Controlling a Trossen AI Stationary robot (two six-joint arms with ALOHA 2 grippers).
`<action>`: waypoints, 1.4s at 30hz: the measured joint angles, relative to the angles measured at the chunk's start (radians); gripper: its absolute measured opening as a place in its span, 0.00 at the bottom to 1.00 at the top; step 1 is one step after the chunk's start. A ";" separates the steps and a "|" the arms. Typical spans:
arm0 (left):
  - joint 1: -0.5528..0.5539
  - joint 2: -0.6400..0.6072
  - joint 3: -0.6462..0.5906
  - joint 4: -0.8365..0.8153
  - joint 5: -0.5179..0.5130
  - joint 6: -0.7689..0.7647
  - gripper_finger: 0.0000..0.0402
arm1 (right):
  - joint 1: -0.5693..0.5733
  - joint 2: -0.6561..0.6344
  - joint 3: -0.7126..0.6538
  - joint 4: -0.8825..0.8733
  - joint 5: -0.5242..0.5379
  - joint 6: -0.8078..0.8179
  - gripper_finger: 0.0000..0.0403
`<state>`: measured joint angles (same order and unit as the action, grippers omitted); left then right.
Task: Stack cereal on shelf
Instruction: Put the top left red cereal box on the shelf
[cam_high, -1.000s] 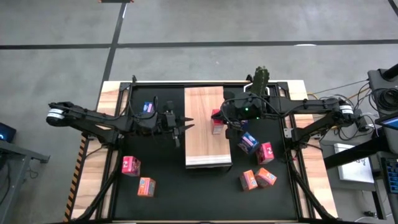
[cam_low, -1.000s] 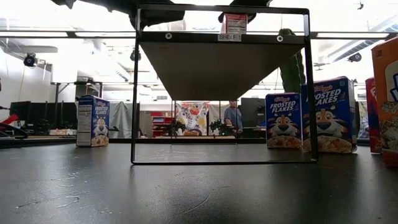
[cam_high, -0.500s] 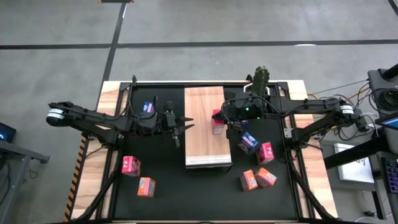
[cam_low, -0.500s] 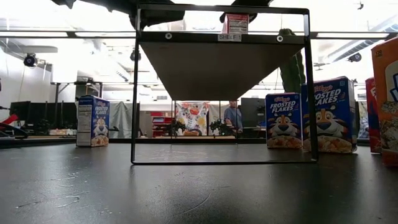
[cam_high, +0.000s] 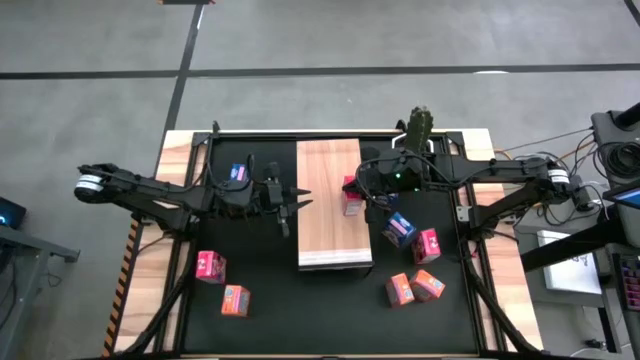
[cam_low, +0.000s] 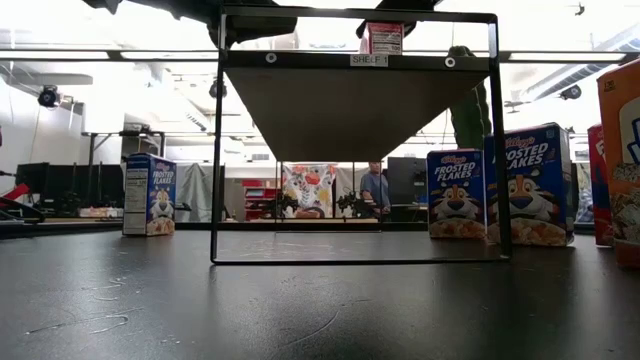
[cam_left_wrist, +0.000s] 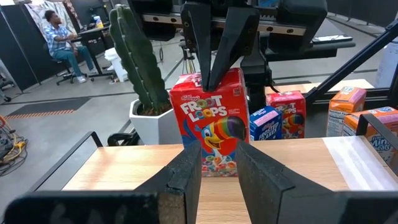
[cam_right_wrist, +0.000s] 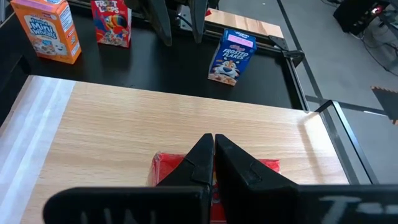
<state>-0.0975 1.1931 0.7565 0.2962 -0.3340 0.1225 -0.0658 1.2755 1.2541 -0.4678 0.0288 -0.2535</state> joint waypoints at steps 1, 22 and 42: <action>0.000 0.000 0.000 0.000 0.000 0.000 0.21 | 0.000 0.000 0.000 -0.001 0.000 0.000 0.02; 0.000 0.000 0.000 0.001 0.000 0.000 0.21 | 0.000 -0.018 -0.002 -0.005 -0.001 0.002 0.02; 0.000 0.000 0.000 -0.001 0.000 -0.011 0.21 | 0.003 -0.048 -0.003 0.039 -0.003 -0.011 0.02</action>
<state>-0.0975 1.1931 0.7567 0.2951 -0.3336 0.1118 -0.0631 1.2278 1.2514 -0.4286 0.0261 -0.2642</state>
